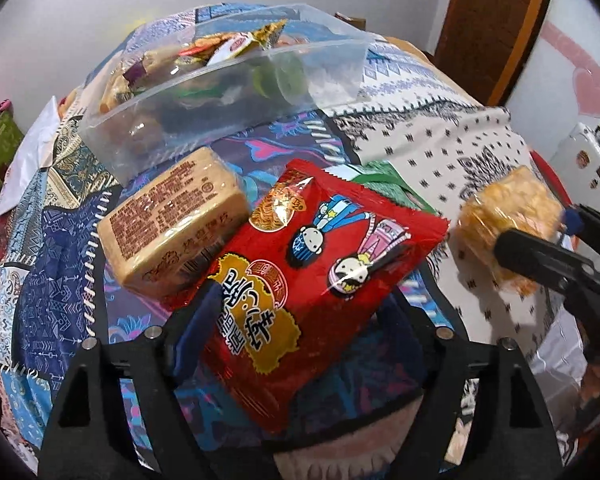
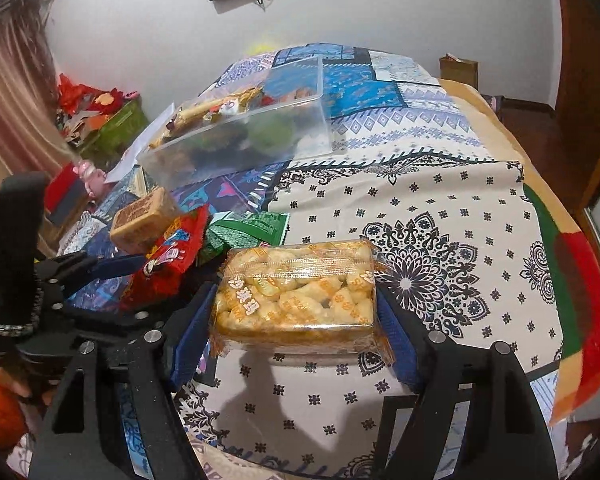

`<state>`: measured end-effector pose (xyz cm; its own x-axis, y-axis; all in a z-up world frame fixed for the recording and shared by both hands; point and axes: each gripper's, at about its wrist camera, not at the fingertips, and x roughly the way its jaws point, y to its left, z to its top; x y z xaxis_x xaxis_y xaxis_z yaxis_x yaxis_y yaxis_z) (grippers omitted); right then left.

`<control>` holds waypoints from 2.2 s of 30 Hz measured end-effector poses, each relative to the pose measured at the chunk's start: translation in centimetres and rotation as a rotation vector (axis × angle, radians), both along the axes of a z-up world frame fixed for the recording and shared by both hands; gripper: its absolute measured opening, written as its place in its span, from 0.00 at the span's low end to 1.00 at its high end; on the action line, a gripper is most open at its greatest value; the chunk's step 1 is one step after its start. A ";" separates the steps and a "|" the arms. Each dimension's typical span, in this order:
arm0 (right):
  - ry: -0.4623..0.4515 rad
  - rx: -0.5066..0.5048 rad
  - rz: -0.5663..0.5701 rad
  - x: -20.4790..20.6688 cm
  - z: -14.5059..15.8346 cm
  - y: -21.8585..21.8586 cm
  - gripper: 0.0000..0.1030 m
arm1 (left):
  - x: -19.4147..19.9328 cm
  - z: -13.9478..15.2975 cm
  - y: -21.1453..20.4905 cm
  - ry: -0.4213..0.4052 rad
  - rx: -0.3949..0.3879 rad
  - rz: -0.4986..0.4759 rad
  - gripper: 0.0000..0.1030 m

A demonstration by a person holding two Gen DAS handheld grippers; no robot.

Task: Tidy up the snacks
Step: 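Grasp the red cartoon chip bag with the left tool while the right grasps the yellow pastry tray, then drop the red chip bag into the box with the left tool while the right drops the pastry tray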

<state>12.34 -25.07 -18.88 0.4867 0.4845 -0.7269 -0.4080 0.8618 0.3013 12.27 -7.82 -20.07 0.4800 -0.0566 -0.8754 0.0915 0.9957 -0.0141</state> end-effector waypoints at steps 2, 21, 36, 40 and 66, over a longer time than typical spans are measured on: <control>-0.002 0.003 0.000 0.1 0.1 0.0 0.72 | -0.2 0.2 0.3 -0.025 0.008 0.008 0.59; -0.089 0.039 -0.016 2.2 3.9 1.1 0.71 | -2.5 7.3 2.7 -0.219 -0.118 0.014 0.22; -0.188 0.056 0.000 6.0 7.6 3.7 0.71 | 0.3 13.2 6.3 -0.384 -0.150 0.089 0.22; -0.208 0.054 0.006 7.6 8.3 4.7 0.71 | 2.1 14.3 7.0 -0.425 -0.141 0.105 0.22; -0.164 -0.018 0.044 20.6 5.5 11.9 0.71 | 16.6 9.7 10.2 -0.423 -0.038 0.213 0.22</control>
<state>32.92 -13.20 -13.37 0.5783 0.4955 -0.6481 -0.4875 0.8469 0.2125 28.91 2.37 -10.37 0.7982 0.0532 -0.6000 -0.1088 0.9924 -0.0567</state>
